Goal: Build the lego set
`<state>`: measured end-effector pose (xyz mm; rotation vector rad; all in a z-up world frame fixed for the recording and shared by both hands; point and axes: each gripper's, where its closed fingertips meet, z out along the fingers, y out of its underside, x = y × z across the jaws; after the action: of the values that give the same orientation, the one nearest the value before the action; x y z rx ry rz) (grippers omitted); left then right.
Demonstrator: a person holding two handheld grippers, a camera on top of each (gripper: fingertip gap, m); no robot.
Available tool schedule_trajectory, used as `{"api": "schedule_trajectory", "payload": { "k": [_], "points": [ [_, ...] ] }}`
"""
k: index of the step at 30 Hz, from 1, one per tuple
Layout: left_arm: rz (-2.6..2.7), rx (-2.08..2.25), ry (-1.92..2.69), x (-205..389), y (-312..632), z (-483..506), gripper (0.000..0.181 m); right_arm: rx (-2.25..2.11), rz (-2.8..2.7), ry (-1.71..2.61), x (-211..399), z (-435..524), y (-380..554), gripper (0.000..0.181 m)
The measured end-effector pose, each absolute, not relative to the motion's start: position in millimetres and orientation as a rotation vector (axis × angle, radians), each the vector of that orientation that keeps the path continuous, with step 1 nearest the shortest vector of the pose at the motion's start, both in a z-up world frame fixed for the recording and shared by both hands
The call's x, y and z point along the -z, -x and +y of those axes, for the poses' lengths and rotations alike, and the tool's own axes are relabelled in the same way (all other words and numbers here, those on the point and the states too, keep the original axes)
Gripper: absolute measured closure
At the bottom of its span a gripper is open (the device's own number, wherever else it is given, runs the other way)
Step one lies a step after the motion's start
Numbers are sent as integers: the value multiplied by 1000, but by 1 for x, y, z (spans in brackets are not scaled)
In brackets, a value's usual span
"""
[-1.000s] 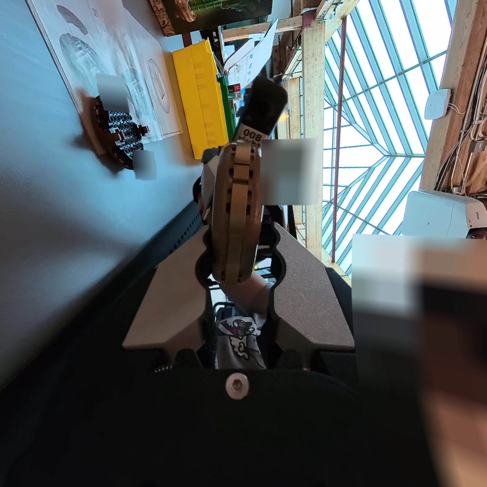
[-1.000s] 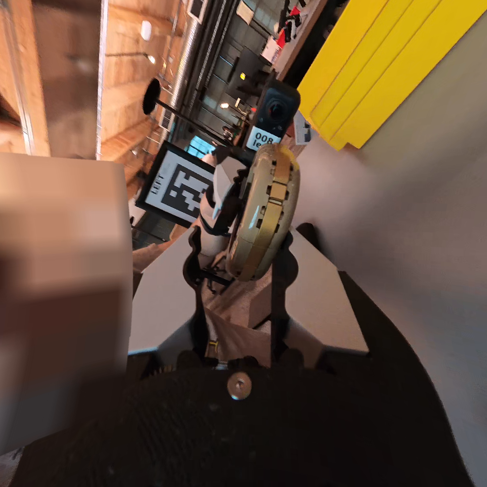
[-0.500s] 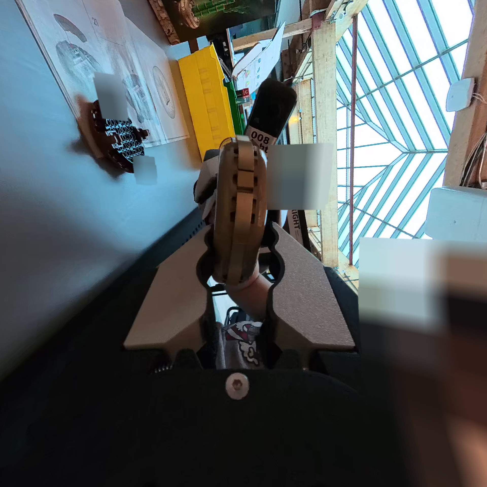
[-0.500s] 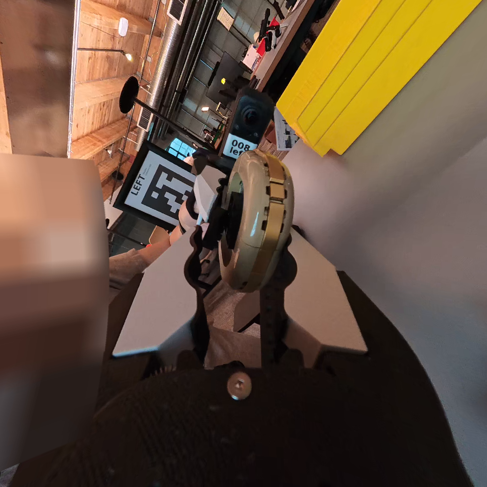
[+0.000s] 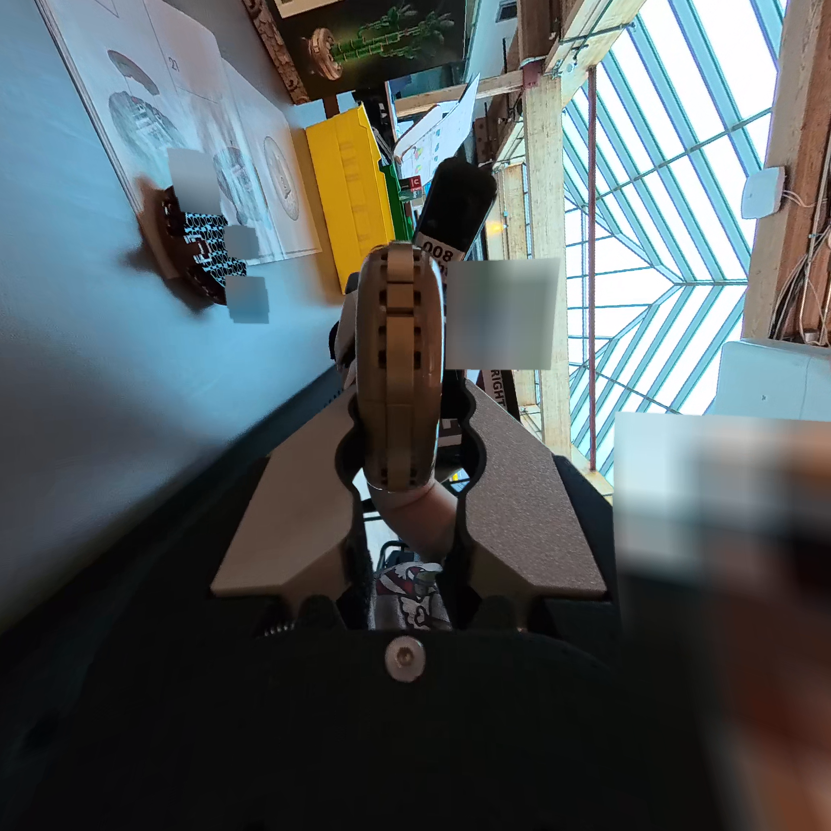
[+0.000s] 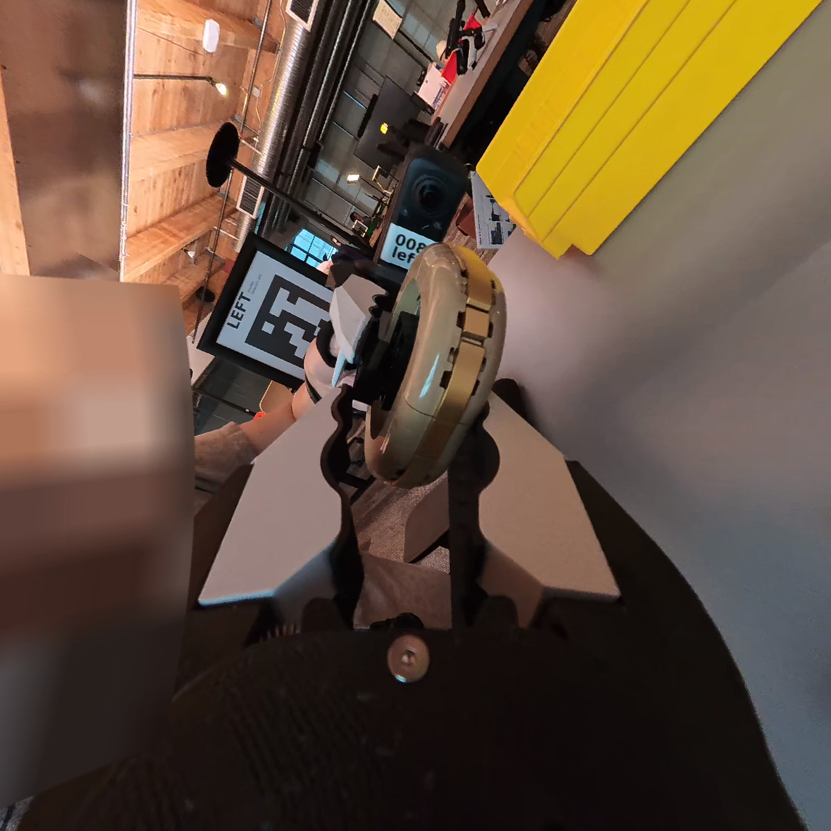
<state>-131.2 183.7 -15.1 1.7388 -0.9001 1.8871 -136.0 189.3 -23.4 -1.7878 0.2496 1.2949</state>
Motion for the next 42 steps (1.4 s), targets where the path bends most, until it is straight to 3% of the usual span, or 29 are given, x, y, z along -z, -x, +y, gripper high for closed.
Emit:
{"api": "schedule_trajectory", "payload": {
  "k": [42],
  "points": [
    [-964, -1939, -1720, 9, 128, 182, 146, -1456, 367, 1680, 13, 189, 135, 134]
  ]
}}
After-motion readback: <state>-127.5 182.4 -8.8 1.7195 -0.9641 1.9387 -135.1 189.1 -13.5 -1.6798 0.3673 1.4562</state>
